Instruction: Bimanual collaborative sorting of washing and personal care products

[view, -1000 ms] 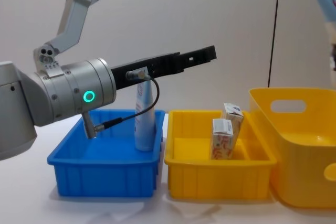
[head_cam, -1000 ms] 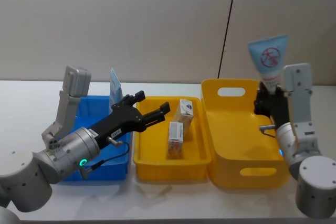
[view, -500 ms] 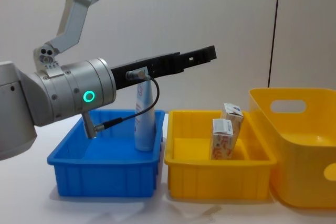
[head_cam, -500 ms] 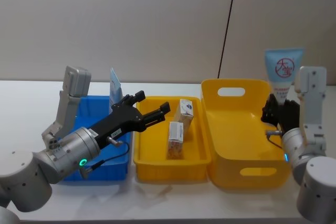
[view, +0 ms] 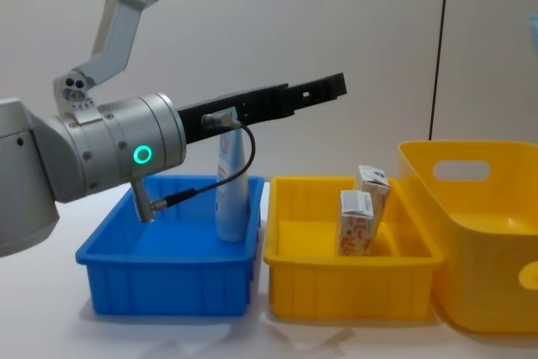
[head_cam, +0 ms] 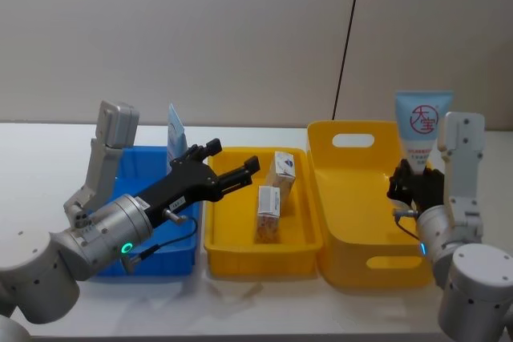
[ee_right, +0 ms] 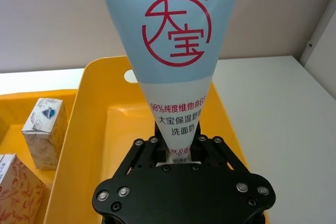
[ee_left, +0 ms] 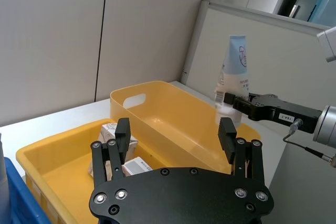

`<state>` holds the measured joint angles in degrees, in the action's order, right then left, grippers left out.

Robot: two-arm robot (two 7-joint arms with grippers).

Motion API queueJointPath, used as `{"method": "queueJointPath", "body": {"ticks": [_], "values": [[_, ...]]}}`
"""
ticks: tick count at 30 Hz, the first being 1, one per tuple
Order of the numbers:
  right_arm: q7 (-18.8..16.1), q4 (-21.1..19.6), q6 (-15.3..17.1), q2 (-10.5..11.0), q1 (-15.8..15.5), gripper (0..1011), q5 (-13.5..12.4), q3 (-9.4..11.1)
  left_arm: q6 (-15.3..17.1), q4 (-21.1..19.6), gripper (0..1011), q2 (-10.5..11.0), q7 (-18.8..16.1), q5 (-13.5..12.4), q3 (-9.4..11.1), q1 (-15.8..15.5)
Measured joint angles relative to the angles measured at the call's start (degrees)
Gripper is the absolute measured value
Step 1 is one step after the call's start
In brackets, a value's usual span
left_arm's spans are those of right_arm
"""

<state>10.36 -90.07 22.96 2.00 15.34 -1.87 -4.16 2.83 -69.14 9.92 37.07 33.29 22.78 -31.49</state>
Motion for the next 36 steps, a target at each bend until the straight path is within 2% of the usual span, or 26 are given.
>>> {"method": "queueJointPath", "body": {"ticks": [11, 13, 14, 17, 18, 22, 27, 36], "values": [[0.3, 0.4, 0.6, -0.8, 0.0, 560, 0.0, 0.0, 0.0, 0.0, 1001, 0.0, 0.0, 0.0, 0.0, 0.0], [0.3, 0.5, 0.6, -0.8, 0.0, 599, 0.0, 0.0, 0.0, 0.0, 1001, 0.0, 0.0, 0.0, 0.0, 0.0], [0.3, 0.5, 0.7, -0.8, 0.0, 658, 0.0, 0.0, 0.0, 0.0, 1001, 0.0, 0.0, 0.0, 0.0, 0.0], [0.4, 0.6, 0.7, -0.9, 0.0, 716, 0.0, 0.0, 0.0, 0.0, 1001, 0.0, 0.0, 0.0, 0.0, 0.0], [0.4, 0.6, 0.7, -0.9, 0.0, 786, 0.0, 0.0, 0.0, 0.0, 1001, 0.0, 0.0, 0.0, 0.0, 0.0], [0.4, 0.6, 0.8, -1.0, 0.0, 904, 0.0, 0.0, 0.0, 0.0, 1001, 0.0, 0.0, 0.0, 0.0, 0.0], [0.4, 0.6, 0.8, -1.1, 0.0, 1000, 0.0, 0.0, 0.0, 0.0, 1001, 0.0, 0.0, 0.0, 0.0, 0.0], [-2.2, -1.4, 0.4, -0.9, -0.9, 1002, -1.2, 0.0, 0.0, 0.0, 1001, 0.0, 0.0, 0.0, 0.0, 0.0]]}}
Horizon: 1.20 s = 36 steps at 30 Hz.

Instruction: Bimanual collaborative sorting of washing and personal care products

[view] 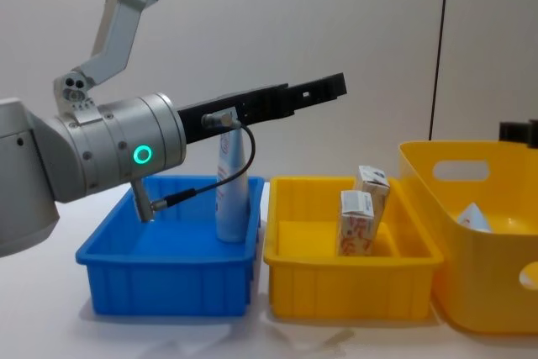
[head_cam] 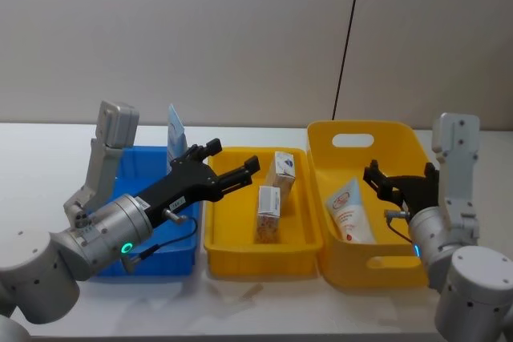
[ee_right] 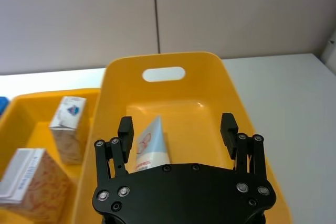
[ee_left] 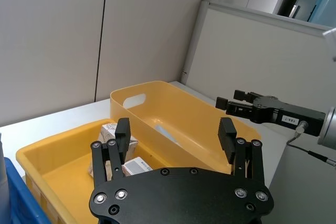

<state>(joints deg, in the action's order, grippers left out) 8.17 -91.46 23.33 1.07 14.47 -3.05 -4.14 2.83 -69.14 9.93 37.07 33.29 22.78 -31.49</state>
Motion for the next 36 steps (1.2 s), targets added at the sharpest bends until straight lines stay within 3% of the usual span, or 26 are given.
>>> {"method": "queueJointPath", "body": {"ticks": [9, 19, 25, 36], "values": [[-4.5, -3.4, 0.5, 0.7, -1.6, 1002, -2.1, -0.3, 0.0, 0.0, 1001, 0.0, 0.0, 0.0, 0.0, 0.0], [-10.5, -8.2, 4.6, 2.7, -3.6, 1002, -4.0, -1.8, 0.0, 0.0, 1001, 0.0, 0.0, 0.0, 0.0, 0.0], [-12.7, -9.9, 7.2, 4.0, -4.2, 1002, -4.1, -3.0, 0.0, 0.0, 1001, 0.0, 0.0, 0.0, 0.0, 0.0], [-16.0, -11.5, 11.4, 6.7, -4.3, 1002, -1.8, -7.3, 0.0, 0.0, 1001, 0.0, 0.0, 0.0, 0.0, 0.0]]}}
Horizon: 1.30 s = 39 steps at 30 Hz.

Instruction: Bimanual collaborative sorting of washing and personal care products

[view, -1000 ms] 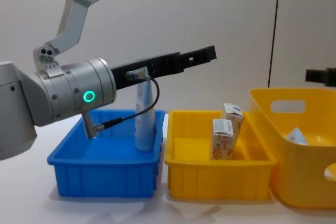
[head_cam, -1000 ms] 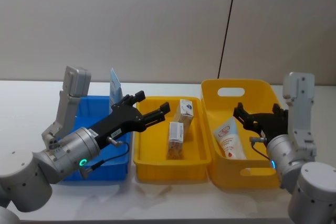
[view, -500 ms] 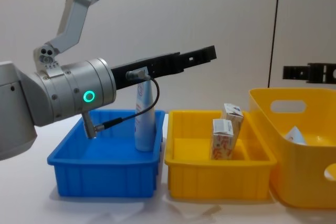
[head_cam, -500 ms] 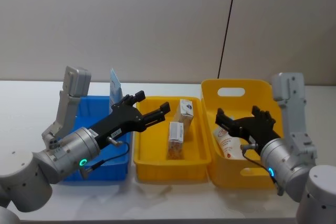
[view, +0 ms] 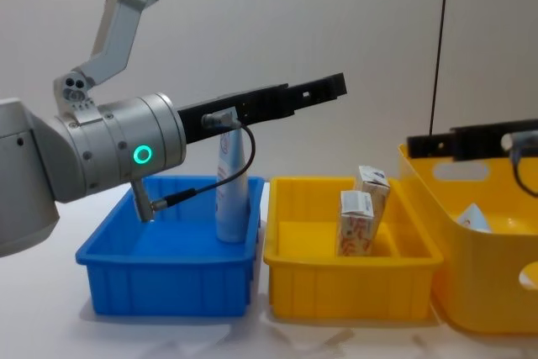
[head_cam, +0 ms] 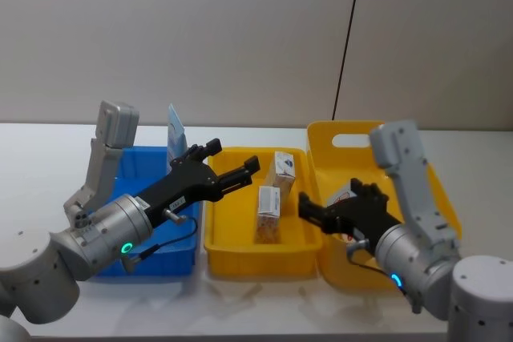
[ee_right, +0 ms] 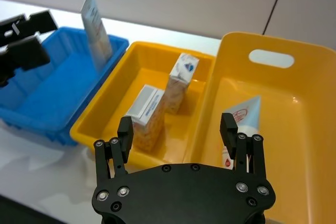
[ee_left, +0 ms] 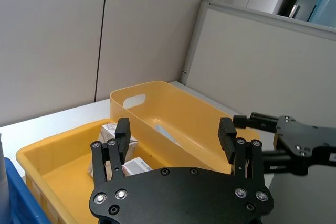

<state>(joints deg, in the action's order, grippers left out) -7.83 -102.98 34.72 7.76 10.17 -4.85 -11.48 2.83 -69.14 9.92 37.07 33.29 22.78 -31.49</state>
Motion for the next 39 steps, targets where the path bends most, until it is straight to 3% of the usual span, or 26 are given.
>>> {"method": "queueJointPath", "body": {"ticks": [7, 15, 39], "values": [[-0.2, 0.2, 1.6, 0.2, 0.3, 1002, 1.8, -2.4, 0.0, 0.0, 1001, 0.0, 0.0, 0.0, 0.0, 0.0], [1.5, 1.7, 2.6, -1.1, 0.6, 1002, 3.9, -4.2, 0.0, 0.0, 1001, 0.0, 0.0, 0.0, 0.0, 0.0], [8.0, 11.3, 0.3, -7.4, 3.0, 1002, 9.2, -7.9, 0.0, 0.0, 1001, 0.0, 0.0, 0.0, 0.0, 0.0]]}}
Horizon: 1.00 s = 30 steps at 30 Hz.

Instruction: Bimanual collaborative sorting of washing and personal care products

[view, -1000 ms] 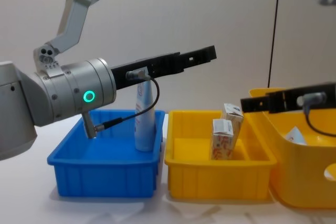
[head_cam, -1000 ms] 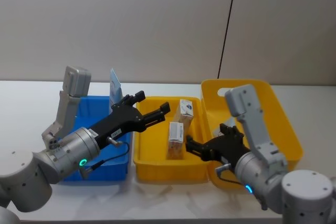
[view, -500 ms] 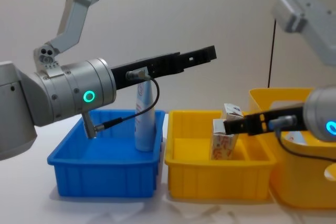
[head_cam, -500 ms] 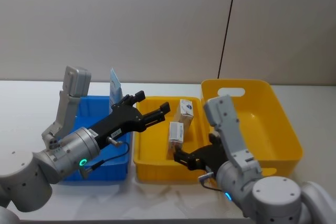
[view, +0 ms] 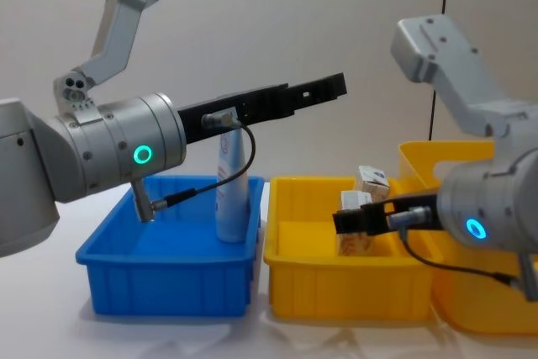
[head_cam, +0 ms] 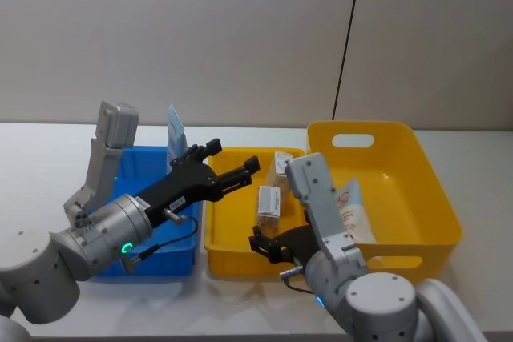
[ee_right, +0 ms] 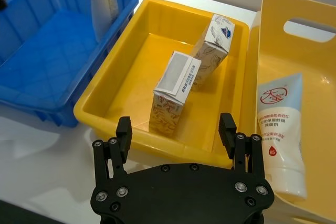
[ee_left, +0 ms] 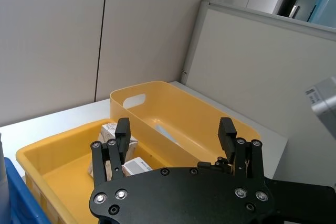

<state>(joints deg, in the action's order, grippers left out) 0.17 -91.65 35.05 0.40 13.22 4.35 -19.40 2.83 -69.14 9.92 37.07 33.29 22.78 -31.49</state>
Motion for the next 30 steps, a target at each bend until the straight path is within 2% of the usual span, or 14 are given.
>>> {"method": "queueJointPath", "body": {"ticks": [11, 19, 30], "values": [[3.0, 4.5, -1.7, -2.9, 1.7, 1002, 1.5, -0.1, 0.0, 0.0, 1001, 0.0, 0.0, 0.0, 0.0, 0.0], [5.4, 8.0, -2.6, -5.2, 3.1, 1002, 2.3, 0.5, 0.0, 0.0, 1001, 0.0, 0.0, 0.0, 0.0, 0.0], [7.6, 12.7, -3.7, -7.1, 5.2, 1002, 3.1, 1.4, 0.0, 0.0, 1001, 0.0, 0.0, 0.0, 0.0, 0.0]]}}
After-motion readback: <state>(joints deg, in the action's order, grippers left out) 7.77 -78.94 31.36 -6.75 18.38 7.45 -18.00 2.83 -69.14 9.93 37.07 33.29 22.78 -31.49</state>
